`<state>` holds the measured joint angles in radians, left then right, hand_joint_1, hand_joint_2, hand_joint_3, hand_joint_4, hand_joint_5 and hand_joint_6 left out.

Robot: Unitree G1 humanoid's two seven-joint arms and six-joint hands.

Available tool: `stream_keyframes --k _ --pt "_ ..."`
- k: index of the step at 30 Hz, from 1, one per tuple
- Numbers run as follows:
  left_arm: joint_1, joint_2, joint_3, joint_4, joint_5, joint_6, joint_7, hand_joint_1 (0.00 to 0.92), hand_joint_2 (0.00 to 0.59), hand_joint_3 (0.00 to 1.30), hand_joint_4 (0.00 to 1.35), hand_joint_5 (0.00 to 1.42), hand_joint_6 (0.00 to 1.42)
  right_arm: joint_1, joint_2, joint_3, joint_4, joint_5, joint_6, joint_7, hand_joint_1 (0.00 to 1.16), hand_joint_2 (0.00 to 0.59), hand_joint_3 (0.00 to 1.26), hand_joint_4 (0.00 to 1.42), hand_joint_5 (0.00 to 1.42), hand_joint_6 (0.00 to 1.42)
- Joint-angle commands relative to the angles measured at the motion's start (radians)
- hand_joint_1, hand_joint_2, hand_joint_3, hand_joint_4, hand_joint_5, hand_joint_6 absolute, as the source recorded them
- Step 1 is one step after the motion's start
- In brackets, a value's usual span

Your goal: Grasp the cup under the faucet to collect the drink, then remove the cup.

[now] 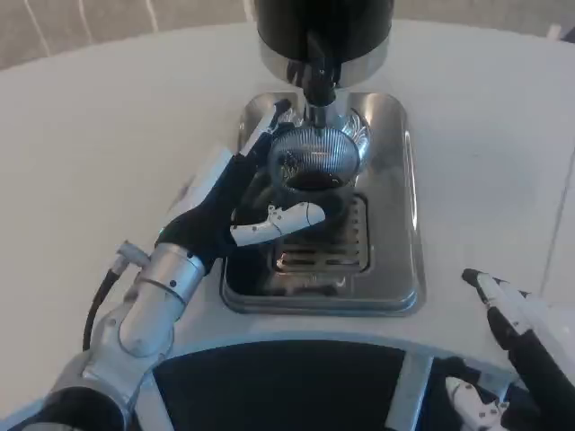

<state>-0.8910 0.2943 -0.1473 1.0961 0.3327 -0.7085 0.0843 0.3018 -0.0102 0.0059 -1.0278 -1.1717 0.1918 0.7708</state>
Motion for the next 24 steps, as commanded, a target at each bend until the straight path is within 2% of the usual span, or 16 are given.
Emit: stream_keyframes --k 1,15,24 --pt "-0.015 -0.011 -0.02 0.022 0.021 -0.007 0.01 0.388 0.066 0.01 0.08 0.25 0.19 -0.007 0.001 0.002 0.003 -0.008 0.014 0.012 0.32 0.523 0.01 0.0 0.0 0.0" --pt "-0.032 -0.038 -0.049 0.039 0.046 0.016 0.055 0.402 0.074 0.04 0.12 0.29 0.19 -0.003 -0.009 -0.015 -0.008 0.001 0.03 0.021 0.31 0.52 0.02 0.0 0.0 0.0" --pt "-0.021 -0.049 -0.046 0.039 0.045 0.019 0.086 0.429 0.085 0.2 0.24 0.35 0.21 0.01 0.004 -0.01 -0.003 0.006 0.04 0.015 0.31 0.519 0.02 0.0 0.0 0.0"
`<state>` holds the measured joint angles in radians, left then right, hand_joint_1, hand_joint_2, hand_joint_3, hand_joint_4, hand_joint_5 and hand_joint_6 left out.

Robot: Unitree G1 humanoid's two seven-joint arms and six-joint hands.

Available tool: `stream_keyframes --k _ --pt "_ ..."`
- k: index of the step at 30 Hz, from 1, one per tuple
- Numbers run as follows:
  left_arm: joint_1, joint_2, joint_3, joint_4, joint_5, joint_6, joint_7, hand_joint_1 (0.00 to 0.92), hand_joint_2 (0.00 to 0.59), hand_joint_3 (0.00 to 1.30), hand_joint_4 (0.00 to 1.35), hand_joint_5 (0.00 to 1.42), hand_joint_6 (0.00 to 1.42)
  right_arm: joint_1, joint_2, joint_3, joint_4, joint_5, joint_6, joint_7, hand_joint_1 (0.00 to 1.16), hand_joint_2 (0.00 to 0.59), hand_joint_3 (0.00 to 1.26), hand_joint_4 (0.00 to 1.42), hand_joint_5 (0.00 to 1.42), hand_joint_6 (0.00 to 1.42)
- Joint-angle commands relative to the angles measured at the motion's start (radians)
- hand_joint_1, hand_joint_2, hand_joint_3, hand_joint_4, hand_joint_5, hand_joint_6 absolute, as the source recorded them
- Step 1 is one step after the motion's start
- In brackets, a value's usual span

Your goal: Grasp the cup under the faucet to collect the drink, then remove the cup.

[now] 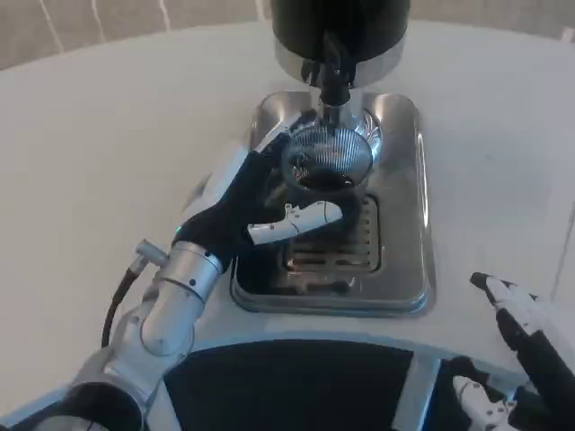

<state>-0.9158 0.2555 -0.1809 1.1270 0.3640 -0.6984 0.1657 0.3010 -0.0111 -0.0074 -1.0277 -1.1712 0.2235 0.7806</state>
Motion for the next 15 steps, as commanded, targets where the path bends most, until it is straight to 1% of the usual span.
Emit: stream_keyframes --k 1,6,15 --pt "0.004 -0.011 -0.013 0.009 0.013 0.009 0.006 0.432 0.088 0.2 0.25 0.36 0.21 0.01 0.005 0.005 -0.002 0.005 0.011 0.005 0.31 0.521 0.02 0.0 0.0 0.0" --pt "0.01 -0.015 -0.01 0.009 0.014 0.009 0.024 0.438 0.098 0.29 0.34 0.4 0.21 0.003 0.007 0.009 0.004 0.001 0.022 0.005 0.31 0.516 0.02 0.0 0.0 0.0" --pt "0.033 -0.027 -0.004 -0.001 0.018 -0.001 0.095 0.452 0.109 0.4 0.48 0.58 0.27 0.0 0.007 0.019 0.009 -0.001 0.035 0.003 0.32 0.517 0.02 0.0 0.0 0.0"
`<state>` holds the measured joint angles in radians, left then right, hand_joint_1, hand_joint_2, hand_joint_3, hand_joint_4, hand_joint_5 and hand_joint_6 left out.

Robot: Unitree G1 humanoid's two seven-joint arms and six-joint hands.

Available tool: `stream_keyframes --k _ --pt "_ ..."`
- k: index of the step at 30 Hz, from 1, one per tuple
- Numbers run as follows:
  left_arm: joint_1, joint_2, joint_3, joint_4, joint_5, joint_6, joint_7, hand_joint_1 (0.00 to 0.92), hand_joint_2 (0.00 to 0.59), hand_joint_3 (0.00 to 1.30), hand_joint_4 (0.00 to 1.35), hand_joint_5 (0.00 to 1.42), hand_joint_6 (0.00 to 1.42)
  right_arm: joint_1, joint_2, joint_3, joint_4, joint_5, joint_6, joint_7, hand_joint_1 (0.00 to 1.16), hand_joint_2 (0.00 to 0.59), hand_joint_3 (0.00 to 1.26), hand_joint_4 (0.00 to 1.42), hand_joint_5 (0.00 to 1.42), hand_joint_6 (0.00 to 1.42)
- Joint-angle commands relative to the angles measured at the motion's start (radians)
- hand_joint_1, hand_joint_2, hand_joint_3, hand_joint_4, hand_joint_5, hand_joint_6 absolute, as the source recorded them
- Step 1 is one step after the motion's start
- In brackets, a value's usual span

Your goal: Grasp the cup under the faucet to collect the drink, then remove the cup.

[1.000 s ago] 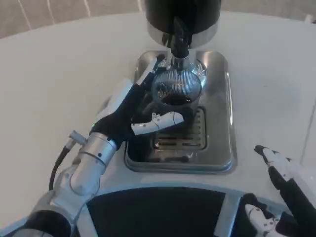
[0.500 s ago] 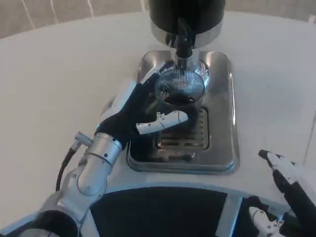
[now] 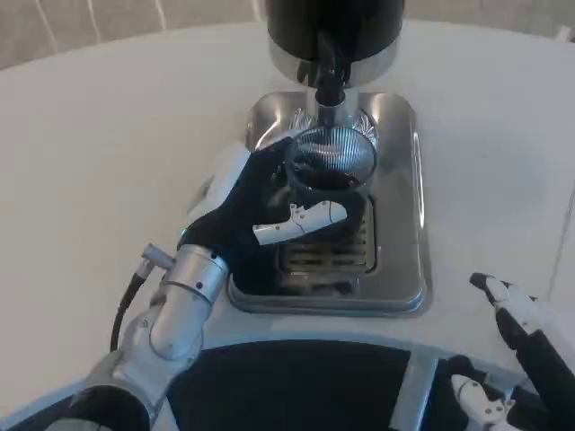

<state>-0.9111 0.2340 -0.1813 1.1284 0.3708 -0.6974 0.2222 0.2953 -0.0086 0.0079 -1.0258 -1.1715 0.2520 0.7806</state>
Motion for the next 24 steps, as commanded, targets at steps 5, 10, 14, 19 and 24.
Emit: stream_keyframes --k 5,10,14,19,24 --pt "0.034 -0.011 -0.003 -0.006 0.012 -0.004 0.071 0.458 0.116 0.5 0.56 0.76 0.32 0.001 0.004 0.004 0.013 -0.002 0.01 0.0 0.35 0.512 0.04 0.0 0.0 0.0" --pt "0.042 -0.017 -0.004 -0.009 0.016 -0.008 0.103 0.459 0.118 0.57 0.63 0.87 0.36 0.005 0.007 0.006 0.007 -0.006 0.012 0.001 0.38 0.52 0.03 0.0 0.0 0.0" --pt "0.049 -0.022 -0.001 -0.013 0.016 -0.011 0.125 0.478 0.12 0.63 0.7 0.94 0.41 0.017 0.007 0.008 -0.003 -0.007 0.012 0.005 0.39 0.519 0.03 0.0 0.0 0.0" --pt "0.059 -0.028 0.009 -0.022 0.008 -0.014 0.147 0.52 0.13 0.75 0.83 1.08 0.48 0.015 0.006 0.009 -0.002 -0.008 0.014 0.006 0.39 0.518 0.04 0.0 0.0 0.0" --pt "0.071 -0.024 0.027 -0.034 -0.008 -0.026 0.153 0.549 0.132 0.86 0.95 1.19 0.53 -0.005 0.006 0.011 0.011 -0.011 0.02 0.008 0.4 0.517 0.04 0.0 0.0 0.0"
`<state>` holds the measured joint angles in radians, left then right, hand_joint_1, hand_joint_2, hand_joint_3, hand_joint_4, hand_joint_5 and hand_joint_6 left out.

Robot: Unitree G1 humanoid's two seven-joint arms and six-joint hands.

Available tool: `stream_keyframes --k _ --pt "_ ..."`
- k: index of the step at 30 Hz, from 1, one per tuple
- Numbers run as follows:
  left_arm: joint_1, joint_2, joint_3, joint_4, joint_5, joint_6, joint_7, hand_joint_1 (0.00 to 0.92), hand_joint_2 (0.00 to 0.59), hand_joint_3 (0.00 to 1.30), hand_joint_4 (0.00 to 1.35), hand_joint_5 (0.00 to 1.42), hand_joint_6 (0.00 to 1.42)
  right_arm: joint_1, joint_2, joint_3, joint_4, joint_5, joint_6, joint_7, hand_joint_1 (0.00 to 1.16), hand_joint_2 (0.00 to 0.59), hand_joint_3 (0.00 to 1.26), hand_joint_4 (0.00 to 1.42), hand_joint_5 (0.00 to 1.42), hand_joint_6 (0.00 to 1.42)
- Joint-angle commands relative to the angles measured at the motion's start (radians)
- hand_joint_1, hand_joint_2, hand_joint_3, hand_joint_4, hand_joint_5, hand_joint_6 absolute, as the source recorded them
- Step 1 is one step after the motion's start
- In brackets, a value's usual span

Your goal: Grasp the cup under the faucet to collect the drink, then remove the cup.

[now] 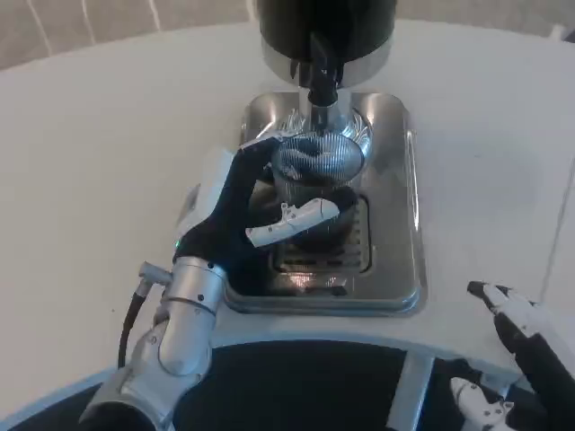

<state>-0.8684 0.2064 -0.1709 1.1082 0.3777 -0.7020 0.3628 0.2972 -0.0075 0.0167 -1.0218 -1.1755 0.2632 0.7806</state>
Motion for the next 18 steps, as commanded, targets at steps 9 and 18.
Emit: stream_keyframes --k 9,18 --pt "0.074 0.049 0.056 -0.079 -0.05 -0.079 -0.029 0.573 0.112 0.94 1.09 1.31 0.58 -0.059 -0.002 0.004 0.04 -0.011 0.018 0.0 0.41 0.517 0.04 0.0 0.0 0.0" --pt "0.123 0.089 0.109 -0.142 -0.097 -0.119 -0.099 0.575 0.105 0.94 1.11 1.31 0.59 -0.095 0.006 0.037 0.065 -0.035 0.022 -0.002 0.41 0.517 0.04 0.0 0.0 0.0"
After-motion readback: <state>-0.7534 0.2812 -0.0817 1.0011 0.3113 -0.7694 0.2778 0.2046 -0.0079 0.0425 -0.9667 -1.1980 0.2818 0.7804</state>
